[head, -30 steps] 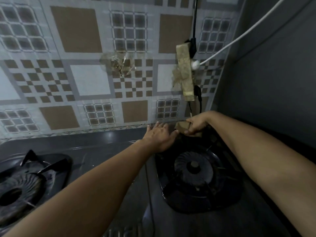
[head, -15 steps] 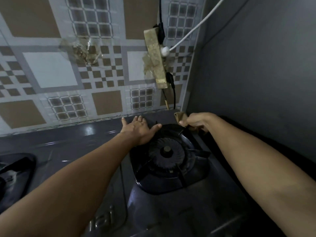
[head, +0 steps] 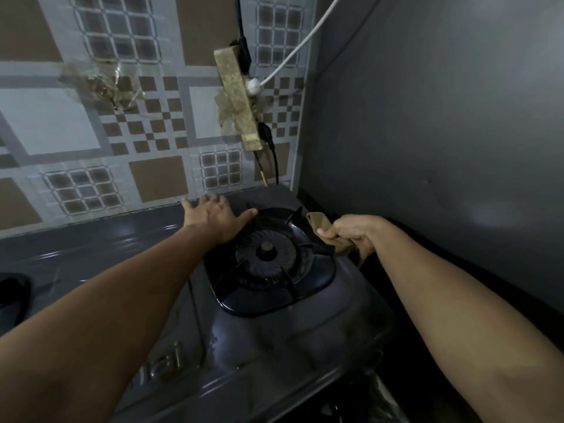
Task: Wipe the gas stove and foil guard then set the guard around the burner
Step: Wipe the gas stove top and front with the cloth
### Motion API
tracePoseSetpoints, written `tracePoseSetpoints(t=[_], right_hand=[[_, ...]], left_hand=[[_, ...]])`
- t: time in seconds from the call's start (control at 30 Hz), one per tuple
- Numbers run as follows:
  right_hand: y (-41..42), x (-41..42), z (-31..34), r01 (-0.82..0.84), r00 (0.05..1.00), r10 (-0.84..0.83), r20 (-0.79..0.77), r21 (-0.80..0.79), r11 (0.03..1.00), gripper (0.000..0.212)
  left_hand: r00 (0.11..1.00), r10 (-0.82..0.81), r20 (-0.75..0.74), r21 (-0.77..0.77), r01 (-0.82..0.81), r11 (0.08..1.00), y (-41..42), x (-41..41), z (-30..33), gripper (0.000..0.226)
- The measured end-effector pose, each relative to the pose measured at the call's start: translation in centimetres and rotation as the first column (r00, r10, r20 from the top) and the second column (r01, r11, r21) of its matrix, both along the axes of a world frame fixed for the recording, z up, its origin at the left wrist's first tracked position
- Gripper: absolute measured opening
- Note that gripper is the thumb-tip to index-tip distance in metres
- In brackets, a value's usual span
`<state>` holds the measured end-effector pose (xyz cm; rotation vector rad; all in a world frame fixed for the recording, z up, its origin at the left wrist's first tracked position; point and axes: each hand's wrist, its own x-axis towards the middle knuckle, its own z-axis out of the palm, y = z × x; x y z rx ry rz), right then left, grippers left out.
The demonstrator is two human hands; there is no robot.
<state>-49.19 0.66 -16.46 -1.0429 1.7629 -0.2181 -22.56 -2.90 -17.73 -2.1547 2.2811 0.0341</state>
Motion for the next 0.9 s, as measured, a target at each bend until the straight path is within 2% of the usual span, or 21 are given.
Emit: tracePoseSetpoints(t=[0.13, 0.27, 0.37, 0.5, 0.6, 0.77, 0.9], right_hand=[[3.6, -0.6, 0.3, 0.031, 0.998, -0.03, -0.046, 0.012, 0.999, 0.029], [6.9, -0.8, 0.1, 0.056, 0.995, -0.058, -0.08, -0.03, 0.998, 0.044], [9.2, 0.3, 0.5, -0.036, 0.974, 0.012, -0.225, -0.102, 0.994, 0.052], [11.7, 1.2, -0.2, -0.263, 0.867, 0.201, -0.457, -0.078, 0.962, 0.067], [13.5, 1.6, -1.1, -0.338, 0.747, 0.251, -0.615, -0.026, 0.941, 0.07], [17.7, 4.5, -1.8, -0.382, 0.688, 0.194, -0.699, -0.121, 0.916, 0.069], [20.0, 6.7, -3.0, -0.511, 0.614, 0.204, -0.762, -0.186, 0.839, 0.069]], left_hand=[[1.0, 0.016, 0.005, -0.064, -0.016, 0.998, 1.8, -0.8, 0.6, 0.091], [0.976, -0.005, -0.22, -0.041, -0.004, 0.999, 4.5, -1.2, 0.3, 0.083], [0.956, -0.11, -0.272, -0.074, 0.093, 0.993, 7.1, -1.4, -0.1, 0.079], [0.943, -0.172, -0.285, -0.087, 0.153, 0.984, 11.0, -1.3, -0.3, 0.078], [0.937, -0.181, -0.3, -0.058, 0.171, 0.984, 13.4, -0.6, -0.6, 0.074], [0.935, -0.212, -0.285, 0.026, 0.229, 0.973, 15.9, 0.6, -0.8, 0.057], [0.949, -0.206, -0.24, 0.076, 0.23, 0.97, 16.3, 1.1, -0.3, 0.063]])
